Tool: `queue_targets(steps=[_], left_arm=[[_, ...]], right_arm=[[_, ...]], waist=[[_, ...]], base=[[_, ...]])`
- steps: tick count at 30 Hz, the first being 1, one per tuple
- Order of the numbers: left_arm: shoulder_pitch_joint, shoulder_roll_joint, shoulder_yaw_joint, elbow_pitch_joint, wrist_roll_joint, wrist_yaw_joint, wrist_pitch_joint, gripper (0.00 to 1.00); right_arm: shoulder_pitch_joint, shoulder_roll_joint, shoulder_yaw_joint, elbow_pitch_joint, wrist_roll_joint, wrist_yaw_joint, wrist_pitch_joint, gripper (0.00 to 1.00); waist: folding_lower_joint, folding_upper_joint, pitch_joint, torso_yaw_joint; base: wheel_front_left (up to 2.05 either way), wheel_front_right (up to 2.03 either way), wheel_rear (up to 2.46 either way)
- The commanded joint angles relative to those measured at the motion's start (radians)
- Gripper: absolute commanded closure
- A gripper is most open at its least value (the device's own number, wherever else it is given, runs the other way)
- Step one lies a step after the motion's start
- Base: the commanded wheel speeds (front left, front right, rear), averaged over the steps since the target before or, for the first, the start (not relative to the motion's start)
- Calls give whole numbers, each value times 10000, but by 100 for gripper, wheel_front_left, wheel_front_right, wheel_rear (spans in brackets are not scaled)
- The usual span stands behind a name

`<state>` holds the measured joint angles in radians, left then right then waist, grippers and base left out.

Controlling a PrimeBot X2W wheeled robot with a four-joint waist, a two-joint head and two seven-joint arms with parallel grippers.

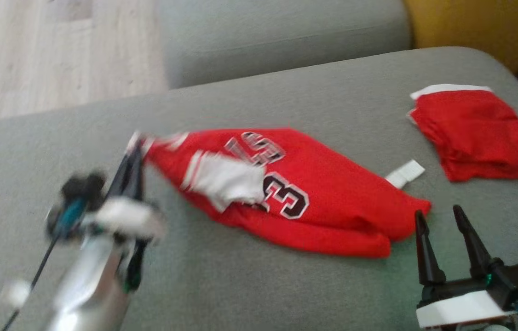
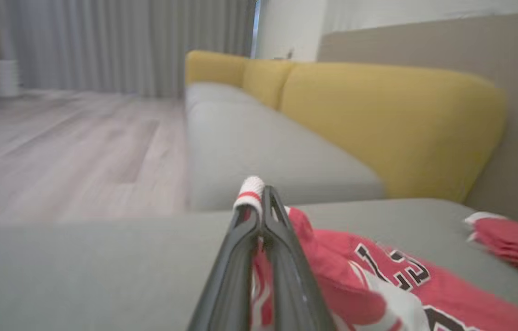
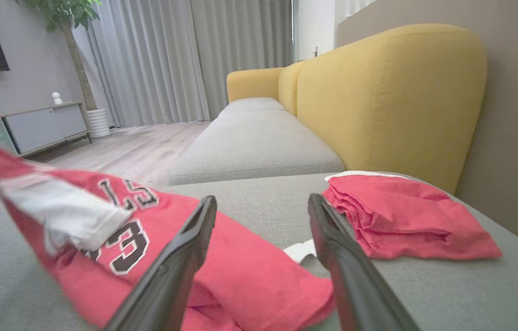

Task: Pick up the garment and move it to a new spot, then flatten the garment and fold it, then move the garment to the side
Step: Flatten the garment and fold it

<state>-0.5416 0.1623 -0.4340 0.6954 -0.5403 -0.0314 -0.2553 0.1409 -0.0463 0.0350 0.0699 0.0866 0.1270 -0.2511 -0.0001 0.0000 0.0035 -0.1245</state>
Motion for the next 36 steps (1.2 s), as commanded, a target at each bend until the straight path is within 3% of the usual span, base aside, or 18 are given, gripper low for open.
queue_targets(steps=[1,9,10,11,12,18,24,27,31,36], left_arm=[[-413,392,665,-469,-37,124,-65,100],[1692,707,2569,-1538,317,360,-65,100],[1784,650,2756,-1651,369,352,-65,86],[1857,573,2927,-1753,404,309,-65,54],[1916,499,3086,-1835,444,262,-65,0],[2466,149,3850,-2453,1296,320,-65,0],[3798,-432,4420,-3853,2715,791,-65,0],[4629,-742,4349,-3927,3123,880,-65,0],[5400,-977,4093,-2834,3433,1177,-65,0],[5123,-1036,3998,-1410,3434,1308,-65,0]], right_arm=[[-205,-52,180,-388,-60,37,-107,0],[-407,-45,4,-538,-67,37,-107,0],[-411,-45,13,-515,-62,37,-107,0],[-418,-44,12,-502,-60,37,-107,0],[-428,-43,10,-496,-61,37,-107,0],[-516,-41,-94,-539,7,37,-107,0],[-472,-41,-88,-483,-49,37,-107,0],[-426,-40,-68,-446,-17,37,-107,0],[-507,-40,27,-409,37,37,-107,0],[-568,-40,68,-431,10,37,-107,0]], waist=[[1,0,267,242],[1,0,817,597],[1,0,839,630],[1,0,860,662],[1,0,872,687],[1,0,922,771],[1,0,977,946],[1,0,949,1054],[1,0,895,1124],[1,0,939,1118]], base=[[0,0,0],[0,0,0],[0,0,0],[0,0,0],[0,0,0],[0,0,0],[0,0,0],[0,0,0],[0,0,0],[0,0,0]])
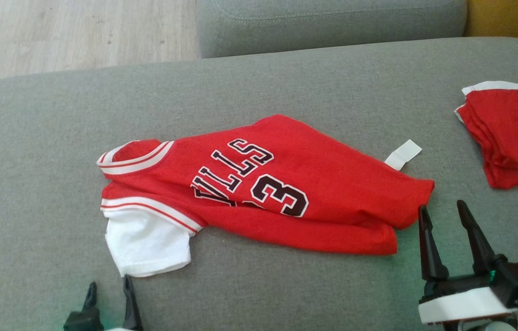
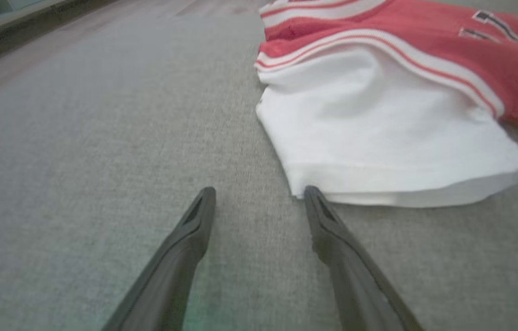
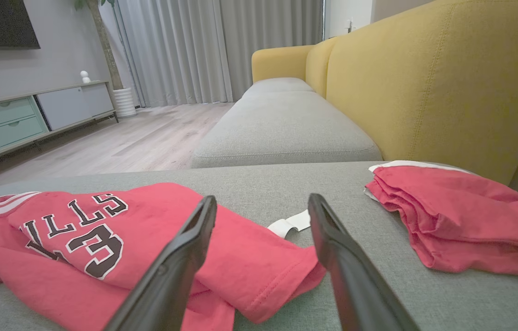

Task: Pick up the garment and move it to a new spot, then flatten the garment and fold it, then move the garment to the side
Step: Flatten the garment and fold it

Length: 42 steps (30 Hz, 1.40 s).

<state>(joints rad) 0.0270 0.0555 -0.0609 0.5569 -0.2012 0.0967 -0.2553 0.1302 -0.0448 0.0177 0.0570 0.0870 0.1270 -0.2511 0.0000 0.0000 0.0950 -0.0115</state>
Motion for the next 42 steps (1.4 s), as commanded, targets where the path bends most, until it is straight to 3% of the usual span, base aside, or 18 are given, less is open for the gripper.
queue_targets(steps=[1,9,10,11,12,13,23,31,42], left_arm=[[-680,26,257,130,30,-12,-65,0],[-1265,3,75,768,80,-495,-65,0],[-1308,-1,26,811,102,-575,-65,10],[-1346,-5,-12,797,120,-654,-65,58],[-1370,-8,-46,753,149,-719,-65,89],[-1380,-10,-81,678,196,-778,-65,100],[-992,136,20,-901,1025,-553,-65,100],[-741,372,225,-2161,1401,-387,-65,100],[-876,547,518,-2613,1418,-407,-65,100]], right_arm=[[-466,-55,240,-305,-14,37,-107,0],[-470,-55,193,-271,-121,37,-107,0],[-471,-55,194,-261,-128,37,-107,0],[-469,-55,195,-250,-133,37,-107,0],[-462,-55,196,-238,-137,37,-107,0],[-449,-55,196,-220,-141,37,-107,0],[-100,-55,337,235,-87,37,-107,0],[16,-90,900,2290,187,37,-107,0],[-582,-356,1355,3779,-30,37,-107,0]], waist=[[0,0,45,-14],[0,0,130,-28],[0,0,125,-26],[0,0,118,-21],[0,0,105,-11],[0,0,84,6],[0,0,-221,311],[0,0,-280,595],[0,0,-187,824]], base=[[0,0,0],[0,0,0],[0,0,0],[0,0,0],[0,0,0],[0,0,0],[0,0,0],[0,0,0],[0,0,0]])
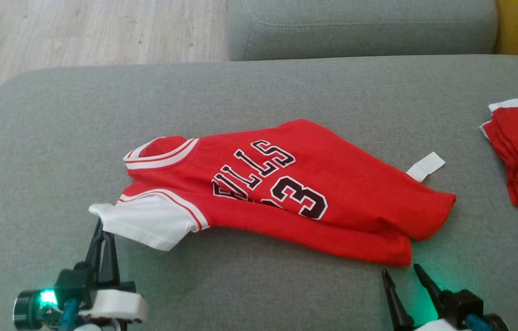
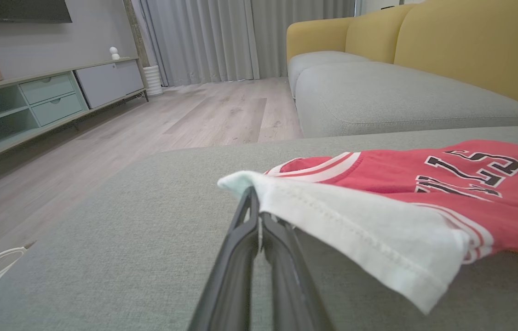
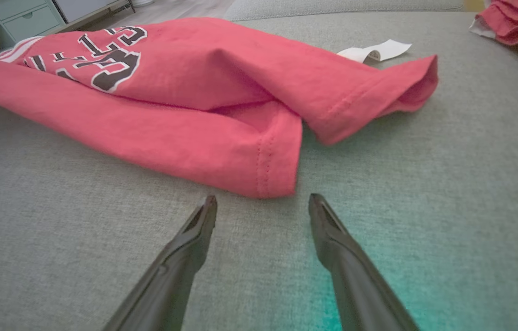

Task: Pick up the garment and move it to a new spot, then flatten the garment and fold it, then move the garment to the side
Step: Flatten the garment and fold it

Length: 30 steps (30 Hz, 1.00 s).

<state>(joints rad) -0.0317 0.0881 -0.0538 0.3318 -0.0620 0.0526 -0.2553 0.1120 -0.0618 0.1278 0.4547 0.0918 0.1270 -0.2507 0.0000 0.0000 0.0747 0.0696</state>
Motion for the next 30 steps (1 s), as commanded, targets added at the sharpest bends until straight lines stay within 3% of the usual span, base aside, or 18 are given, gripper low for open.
queue_targets(steps=[1,5,7,9,10,12,20,25,30], left_arm=[[-304,227,461,-377,28,27,-65,100],[-355,235,507,-429,40,5,-65,100],[-371,226,517,-449,47,-2,-65,100],[-380,220,520,-457,50,-6,-65,100],[-388,215,525,-462,52,-11,-65,100],[-399,207,536,-464,56,-21,-65,100],[-436,215,620,-760,-21,-220,-65,100],[-759,429,583,-1505,-36,-629,-65,100],[-1867,832,443,-2329,-126,-1189,-65,100]], right_arm=[[-443,-187,242,-142,-107,37,-111,7],[-548,-171,174,-70,-228,37,-111,31],[-574,-159,188,-29,-273,37,-111,53],[-587,-153,195,-4,-284,37,-111,59],[-602,-150,204,12,-298,37,-111,67],[-627,-143,218,38,-320,37,-111,100],[-624,-197,295,-631,-259,37,-111,100],[-518,-397,109,-2607,180,37,-111,100],[-859,-676,-723,-4702,821,37,-111,100]], waist=[[0,0,27,26],[0,0,70,62],[0,0,78,78],[0,0,80,86],[0,0,78,94],[0,0,69,102],[0,0,-180,51],[0,0,-601,-21],[0,0,-945,-67]], base=[[0,0,0],[0,0,0],[0,0,0],[0,0,0],[0,0,0],[0,0,0],[0,0,0],[0,0,0],[0,0,0]])
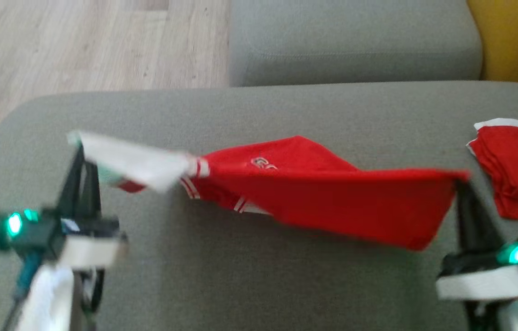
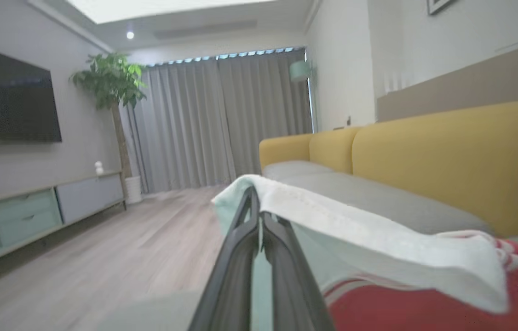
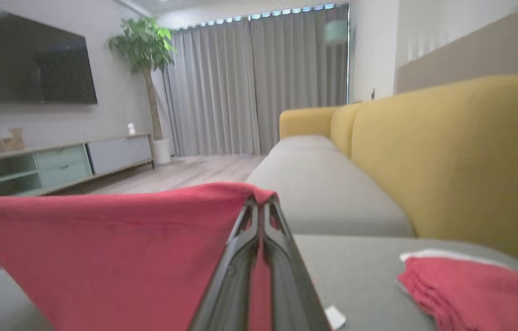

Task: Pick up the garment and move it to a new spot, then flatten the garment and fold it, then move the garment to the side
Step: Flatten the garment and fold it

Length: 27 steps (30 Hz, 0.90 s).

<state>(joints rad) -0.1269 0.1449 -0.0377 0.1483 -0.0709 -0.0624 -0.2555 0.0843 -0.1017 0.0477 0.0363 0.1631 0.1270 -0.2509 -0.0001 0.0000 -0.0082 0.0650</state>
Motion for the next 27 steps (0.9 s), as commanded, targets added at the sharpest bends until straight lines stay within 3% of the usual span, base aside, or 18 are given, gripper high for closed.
queue_targets(steps=[1,7,13,15,18,22,27], left_arm=[[-1230,358,229,-603,-58,-125,-57,100],[-3575,938,-173,-1201,-300,-491,512,100],[-6253,1426,-1021,-859,-492,-642,1143,100],[-7536,1541,-1485,71,-801,-668,1523,100],[-8744,1668,-2023,1351,-1202,-677,1868,100],[-9802,1801,-2622,2776,-1730,-679,2083,100],[-11851,1990,-3244,4318,-2202,-680,1935,100]], right_arm=[[-735,-383,-47,-812,216,37,-109,100],[-2205,-1335,-593,-1681,783,37,-109,100],[-4528,-2623,-512,-1107,1781,37,660,100],[-5826,-3189,-24,-331,2261,37,1314,100],[-7107,-3466,665,708,2806,37,1714,100],[-8314,-3485,1380,1951,3185,37,1887,100],[-10461,-3433,2031,3713,3271,37,1593,100]], waist=[[1,0,-182,-32],[1,0,-483,-149],[1,0,-518,-201],[1,0,-394,-216],[1,0,-100,-222],[1,0,379,-244],[1,0,2065,-214]], base=[[0,0,0],[0,0,0],[0,0,0],[0,0,0],[0,0,0],[0,0,0],[0,0,0]])
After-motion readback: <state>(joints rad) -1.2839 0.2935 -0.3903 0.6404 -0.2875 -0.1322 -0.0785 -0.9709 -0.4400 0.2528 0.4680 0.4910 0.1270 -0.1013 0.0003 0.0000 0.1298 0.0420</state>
